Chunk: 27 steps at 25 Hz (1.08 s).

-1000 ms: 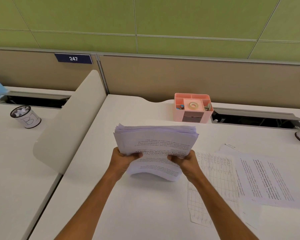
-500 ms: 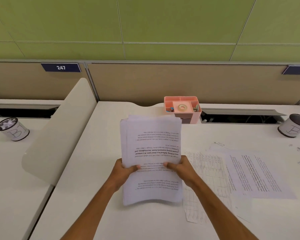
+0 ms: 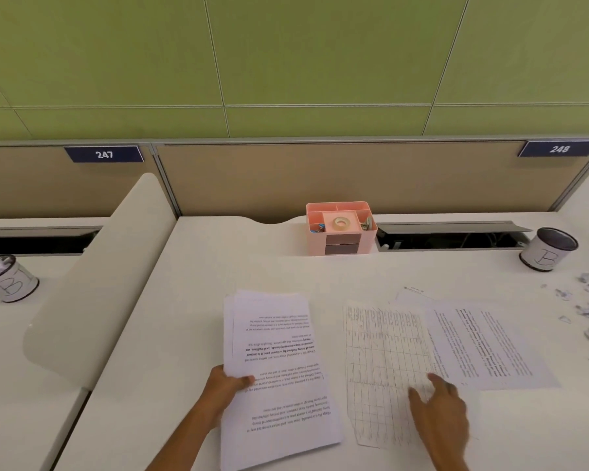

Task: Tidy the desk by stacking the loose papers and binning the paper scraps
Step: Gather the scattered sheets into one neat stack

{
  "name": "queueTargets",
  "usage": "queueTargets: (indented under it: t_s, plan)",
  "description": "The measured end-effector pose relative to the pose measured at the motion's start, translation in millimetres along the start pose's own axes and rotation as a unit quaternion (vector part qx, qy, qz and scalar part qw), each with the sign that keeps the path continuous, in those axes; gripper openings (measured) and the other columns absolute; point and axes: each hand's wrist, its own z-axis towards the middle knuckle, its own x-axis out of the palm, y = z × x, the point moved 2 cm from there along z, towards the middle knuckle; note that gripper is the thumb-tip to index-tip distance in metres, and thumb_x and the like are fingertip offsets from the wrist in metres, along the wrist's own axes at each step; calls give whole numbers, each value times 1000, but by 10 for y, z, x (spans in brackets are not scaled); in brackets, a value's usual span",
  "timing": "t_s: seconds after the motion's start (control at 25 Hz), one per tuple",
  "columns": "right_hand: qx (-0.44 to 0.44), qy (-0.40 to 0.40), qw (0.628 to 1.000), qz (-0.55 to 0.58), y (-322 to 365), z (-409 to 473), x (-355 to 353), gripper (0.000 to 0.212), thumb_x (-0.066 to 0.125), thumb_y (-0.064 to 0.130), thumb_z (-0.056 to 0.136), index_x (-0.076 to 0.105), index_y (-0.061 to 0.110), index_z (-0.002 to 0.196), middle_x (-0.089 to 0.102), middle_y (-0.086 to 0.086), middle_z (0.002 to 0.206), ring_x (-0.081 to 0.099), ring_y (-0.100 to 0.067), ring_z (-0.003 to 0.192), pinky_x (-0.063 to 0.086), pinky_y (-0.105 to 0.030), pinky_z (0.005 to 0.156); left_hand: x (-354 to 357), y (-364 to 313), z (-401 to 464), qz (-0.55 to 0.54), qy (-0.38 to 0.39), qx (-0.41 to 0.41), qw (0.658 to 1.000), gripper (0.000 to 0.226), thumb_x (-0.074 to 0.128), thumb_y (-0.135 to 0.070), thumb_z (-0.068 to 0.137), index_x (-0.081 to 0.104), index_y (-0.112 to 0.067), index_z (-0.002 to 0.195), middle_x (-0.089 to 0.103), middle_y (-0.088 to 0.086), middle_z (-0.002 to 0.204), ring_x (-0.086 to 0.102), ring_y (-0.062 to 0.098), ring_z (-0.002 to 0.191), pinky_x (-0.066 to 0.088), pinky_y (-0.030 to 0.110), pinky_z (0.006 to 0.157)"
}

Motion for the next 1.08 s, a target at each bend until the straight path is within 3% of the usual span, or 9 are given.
queueTargets:
  t_s: [0.16, 0.32, 0.4, 0.52, 0.6, 0.76, 0.88, 1.0, 1.08]
  plan:
    - [127, -3, 989, -73, -441, -28, -5, 91, 65, 62, 76, 33, 11, 144, 35, -16, 147, 33, -36, 133, 32, -48, 108, 25, -20, 24, 7, 3, 1, 1000, 39, 79, 3, 73, 67, -7, 110, 75, 9, 97, 73, 28, 86, 58, 34, 68]
    - [102, -9, 979, -175, -431, -128, 63, 108, 46, 85, 69, 24, 14, 147, 28, -11, 152, 29, -30, 138, 33, -45, 108, 48, -27, 58, 17, 7, 10, 1000, 37, 78, 3, 74, 68, -7, 108, 75, 10, 99, 72, 28, 86, 58, 35, 71]
    - [45, -15, 978, -204, -371, -145, 109, 100, 47, 80, 74, 30, 12, 146, 33, -12, 150, 33, -31, 134, 37, -45, 104, 35, -21, 76, 21, 7, 12, 1000, 36, 77, 3, 76, 68, -7, 109, 74, 10, 100, 72, 30, 88, 57, 36, 74]
    - [-89, -19, 982, -165, -216, -87, 177, 73, 65, 57, 80, 51, 9, 133, 50, -15, 134, 48, -33, 119, 46, -45, 89, 45, -27, 66, 27, 1, 18, 999, 33, 75, 3, 77, 66, -8, 107, 73, 9, 98, 69, 29, 88, 55, 36, 76]
    - [-138, 9, 978, -153, -66, -46, 179, 66, 66, 50, 83, 50, 11, 134, 51, -11, 132, 49, -29, 118, 48, -40, 88, 49, -42, 59, 30, -5, 24, 999, 32, 74, 4, 78, 64, -7, 106, 71, 9, 95, 68, 30, 87, 54, 36, 77]
    - [-83, 19, 985, -149, 75, -53, 153, 82, 58, 66, 80, 41, 13, 139, 48, -7, 135, 48, -26, 119, 48, -36, 88, 18, -46, 93, 41, -11, 29, 999, 36, 75, 4, 78, 63, -5, 110, 70, 13, 99, 67, 33, 89, 52, 38, 80]
    - [-97, 27, 979, -176, 121, -87, 206, 89, 64, 64, 78, 34, 11, 143, 49, -9, 133, 49, -26, 116, 48, -33, 89, 15, -36, 95, 42, -12, 30, 999, 36, 75, 4, 77, 63, -5, 110, 70, 14, 101, 67, 34, 91, 53, 40, 82]
    - [-90, 56, 982, -155, 203, -43, 235, 76, 69, 50, 80, 37, 12, 138, 51, -7, 128, 52, -23, 112, 47, -31, 90, 6, -54, 98, 40, -9, 33, 999, 36, 75, 4, 77, 63, -6, 110, 69, 14, 101, 66, 34, 92, 53, 42, 84]
    - [-61, 81, 991, -89, 239, 27, 236, 53, 72, 35, 78, 50, 12, 121, 54, -6, 115, 55, -22, 99, 49, -30, 82, 2, -85, 109, 38, 0, 34, 999, 37, 75, 5, 77, 63, -5, 110, 70, 14, 100, 67, 34, 92, 53, 42, 83]
